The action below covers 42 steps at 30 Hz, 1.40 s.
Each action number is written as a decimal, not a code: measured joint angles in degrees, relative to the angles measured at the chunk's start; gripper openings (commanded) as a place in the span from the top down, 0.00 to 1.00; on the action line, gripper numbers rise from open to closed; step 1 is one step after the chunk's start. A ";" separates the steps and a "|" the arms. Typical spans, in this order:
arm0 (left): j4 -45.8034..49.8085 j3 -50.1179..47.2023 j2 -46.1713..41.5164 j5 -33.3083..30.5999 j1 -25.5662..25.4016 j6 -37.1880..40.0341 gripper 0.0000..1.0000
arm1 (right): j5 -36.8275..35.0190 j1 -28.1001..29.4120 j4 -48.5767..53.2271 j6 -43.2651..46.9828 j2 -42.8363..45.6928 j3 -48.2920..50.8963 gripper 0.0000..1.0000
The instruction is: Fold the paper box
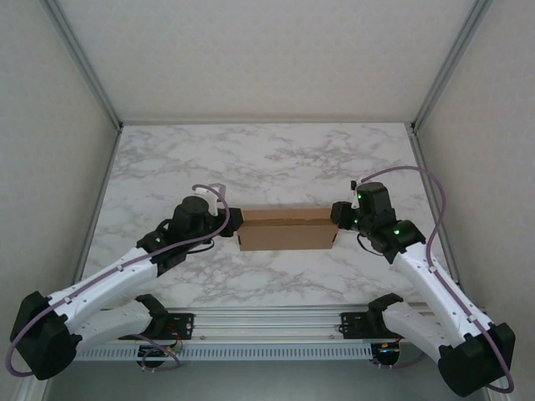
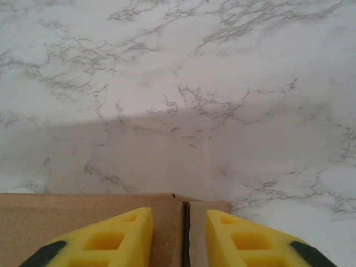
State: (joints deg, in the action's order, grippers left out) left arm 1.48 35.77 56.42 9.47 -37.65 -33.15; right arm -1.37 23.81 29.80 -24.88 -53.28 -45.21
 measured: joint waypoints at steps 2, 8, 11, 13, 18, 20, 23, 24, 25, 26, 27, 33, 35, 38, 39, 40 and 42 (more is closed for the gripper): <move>-1.22 -1.40 -1.07 0.00 -0.02 -0.63 0.79 | 0.02 0.00 -0.55 -0.02 0.04 0.37 0.70; -4.70 -4.81 -2.84 0.22 -0.02 -2.51 0.79 | 0.07 0.00 -1.57 -0.17 0.96 1.53 0.69; -6.86 -6.23 -2.86 0.22 0.00 -3.43 0.79 | 0.07 0.00 -1.86 -0.46 1.51 2.10 0.68; -7.76 -6.86 -2.95 0.20 0.00 -4.09 0.79 | 0.04 0.00 -2.01 -0.52 1.92 2.54 0.68; -8.33 -7.82 -3.48 0.20 -0.02 -5.09 0.79 | 0.07 0.00 -2.58 -1.51 2.25 3.23 0.68; -8.33 -7.87 -3.52 0.20 0.00 -5.53 0.79 | 0.07 0.00 -3.02 -1.81 2.25 3.45 0.68; -8.35 -7.93 -3.52 0.15 -0.02 -6.16 0.79 | 0.04 0.00 -3.21 -2.23 2.45 3.67 0.66; -8.35 -7.93 -3.52 0.15 -0.02 -6.38 0.79 | 0.02 0.00 -3.26 -2.45 2.54 3.78 0.66; -8.35 -7.98 -3.52 0.13 -0.02 -6.62 0.79 | 0.00 0.00 -3.30 -2.67 2.67 3.96 0.66; -8.35 -8.02 -3.52 0.11 -0.02 -6.82 0.79 | 0.00 0.00 -3.30 -2.86 2.80 4.09 0.66; -8.37 -8.09 -3.52 0.00 -0.02 -7.06 0.79 | -0.02 0.00 -3.48 -3.08 2.95 4.28 0.66; -8.41 -8.70 -4.15 -0.09 -0.02 -8.11 0.79 | 0.39 0.00 -5.27 -5.01 4.09 6.25 0.68; -8.59 -9.33 -4.72 -0.09 -0.02 -8.74 0.79 | 0.94 0.00 -6.23 -6.08 4.24 6.93 0.69; -9.66 -10.62 -5.40 -0.07 -0.02 -9.84 0.78 | 1.57 0.00 -8.02 -7.89 4.50 8.11 0.69; -10.36 -11.06 -5.46 -0.07 -0.02 -10.29 0.78 | 1.70 -0.02 -8.50 -8.59 4.63 8.48 0.69; -11.02 -11.45 -5.46 -0.09 -0.02 -10.71 0.78 | 2.05 -0.04 -9.09 -9.31 4.83 8.87 0.69; -12.22 -12.15 -5.60 -0.09 -0.02 -11.39 0.77 | 2.56 -0.22 -9.75 -10.49 5.11 9.42 0.70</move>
State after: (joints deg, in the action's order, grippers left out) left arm -10.74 23.62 50.83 9.39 -37.67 -44.53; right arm 1.19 23.59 20.05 -35.38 -48.16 -35.79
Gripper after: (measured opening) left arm 0.220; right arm 0.310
